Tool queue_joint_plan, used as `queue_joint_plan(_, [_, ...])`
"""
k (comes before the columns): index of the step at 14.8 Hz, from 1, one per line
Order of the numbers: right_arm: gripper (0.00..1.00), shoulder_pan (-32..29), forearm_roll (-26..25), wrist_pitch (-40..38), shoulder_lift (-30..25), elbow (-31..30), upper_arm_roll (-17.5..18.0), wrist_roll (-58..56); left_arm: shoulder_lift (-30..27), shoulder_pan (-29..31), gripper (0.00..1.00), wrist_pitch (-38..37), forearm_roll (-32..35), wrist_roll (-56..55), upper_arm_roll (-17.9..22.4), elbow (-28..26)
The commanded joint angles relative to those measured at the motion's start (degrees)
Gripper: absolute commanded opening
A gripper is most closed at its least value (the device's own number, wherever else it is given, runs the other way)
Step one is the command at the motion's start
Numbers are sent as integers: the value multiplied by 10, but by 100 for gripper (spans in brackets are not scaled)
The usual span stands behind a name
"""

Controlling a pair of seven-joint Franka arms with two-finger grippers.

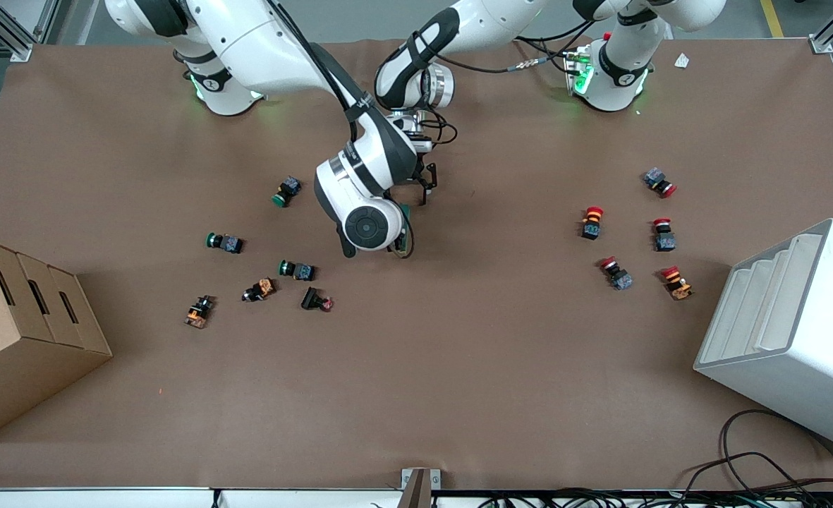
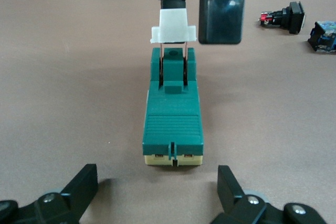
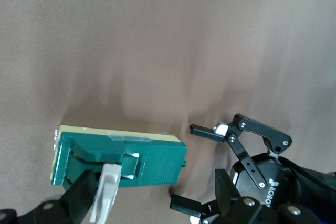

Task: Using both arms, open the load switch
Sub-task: 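Push the white handle down onto the switch with the right gripper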

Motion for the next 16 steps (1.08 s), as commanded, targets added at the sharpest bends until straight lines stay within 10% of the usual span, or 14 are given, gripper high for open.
queue_joint_plan(1, [100, 2, 13, -18, -6, 3, -2, 8, 19, 0, 100, -1, 6, -11, 3, 5])
queue_joint_plan(16, [100, 15, 23, -59, 1, 2, -2, 6, 23, 0, 100, -1, 15, -12, 3, 3])
